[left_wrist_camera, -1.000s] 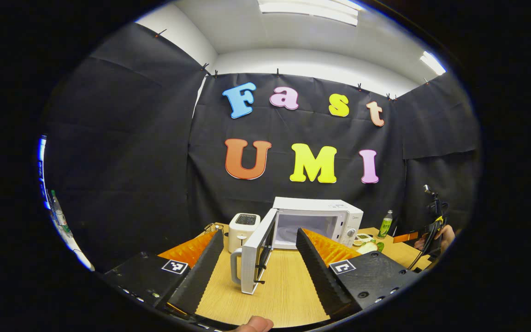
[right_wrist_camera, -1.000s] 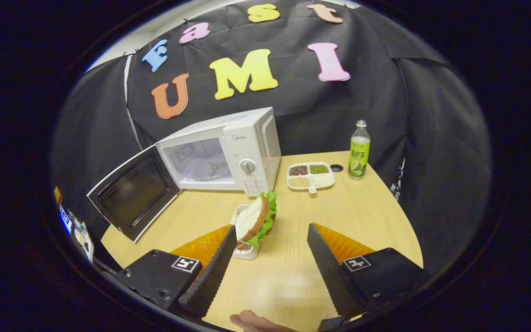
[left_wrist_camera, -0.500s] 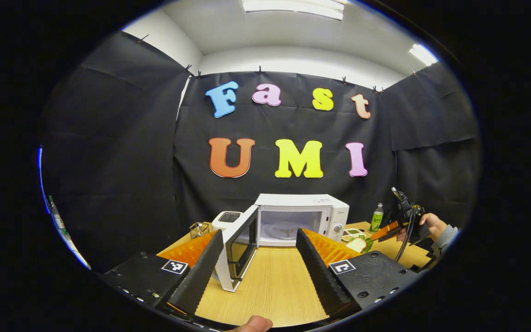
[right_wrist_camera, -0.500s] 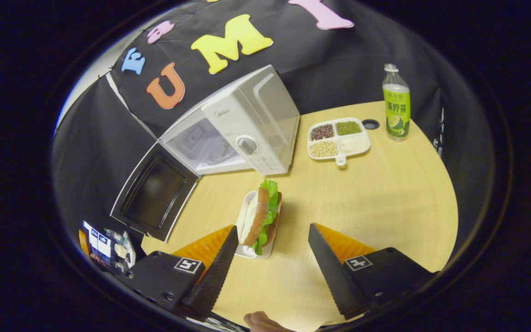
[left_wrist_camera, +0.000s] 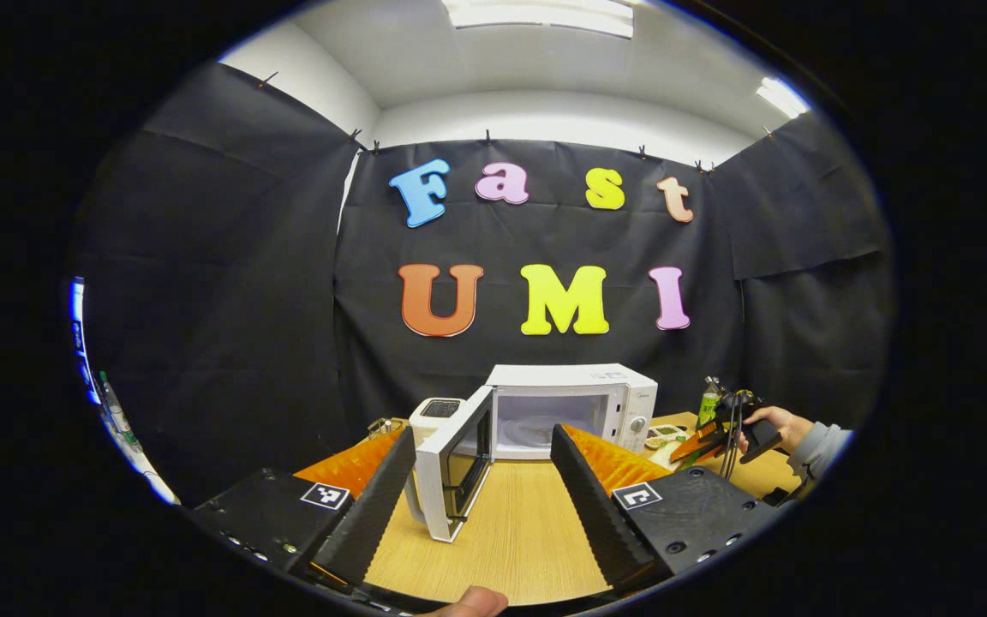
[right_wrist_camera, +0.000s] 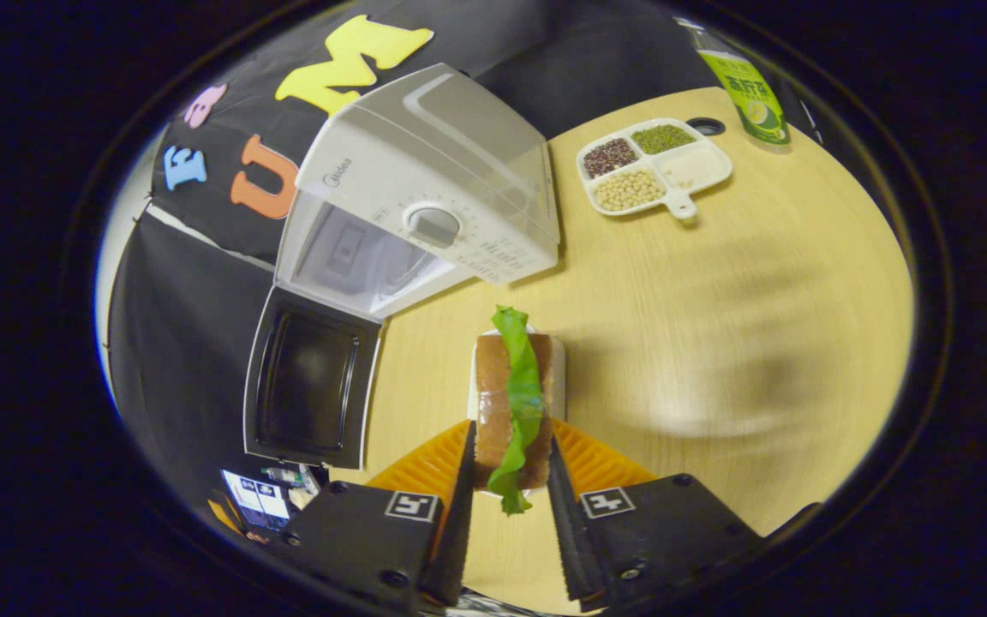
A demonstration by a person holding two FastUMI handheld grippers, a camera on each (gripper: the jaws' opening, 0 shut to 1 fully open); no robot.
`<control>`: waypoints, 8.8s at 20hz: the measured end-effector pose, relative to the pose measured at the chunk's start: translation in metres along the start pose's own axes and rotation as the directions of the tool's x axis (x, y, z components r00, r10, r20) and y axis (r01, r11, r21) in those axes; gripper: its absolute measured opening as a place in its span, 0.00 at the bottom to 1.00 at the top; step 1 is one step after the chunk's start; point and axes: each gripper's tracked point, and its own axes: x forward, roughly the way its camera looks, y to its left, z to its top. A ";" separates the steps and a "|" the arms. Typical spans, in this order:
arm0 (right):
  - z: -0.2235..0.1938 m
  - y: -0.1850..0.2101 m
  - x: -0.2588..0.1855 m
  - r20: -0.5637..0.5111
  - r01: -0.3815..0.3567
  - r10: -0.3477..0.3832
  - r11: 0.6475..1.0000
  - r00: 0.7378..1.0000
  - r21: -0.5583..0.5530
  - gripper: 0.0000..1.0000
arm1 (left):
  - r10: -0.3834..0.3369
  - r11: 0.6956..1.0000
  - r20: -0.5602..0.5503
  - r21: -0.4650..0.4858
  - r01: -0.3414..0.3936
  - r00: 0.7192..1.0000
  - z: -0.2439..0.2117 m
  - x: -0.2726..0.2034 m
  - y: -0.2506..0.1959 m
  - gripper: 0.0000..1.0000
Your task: Open the microwave oven with the left hand, put the food in, and close the microwave oven.
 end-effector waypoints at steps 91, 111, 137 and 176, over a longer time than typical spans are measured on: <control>-0.073 0.261 -0.071 0.788 0.401 0.207 0.770 0.580 -0.497 0.92 | 0.040 0.996 -0.066 -0.079 -0.045 0.997 -0.131 0.148 0.165 0.00; -0.167 0.215 -0.230 0.795 0.458 0.226 0.715 0.563 -0.528 0.92 | -0.347 0.927 -0.047 -0.167 0.335 0.937 -0.163 0.181 0.002 0.00; -0.046 0.080 -0.193 0.801 0.378 0.228 0.788 0.553 -0.486 0.99 | -0.360 0.928 -0.064 -0.123 0.351 0.931 -0.176 0.375 -0.211 0.00; -0.094 0.080 -0.307 0.918 0.522 -0.050 0.834 0.393 -0.178 0.92 | -0.129 0.991 -0.095 -0.037 0.126 0.987 -0.001 0.110 -0.131 0.96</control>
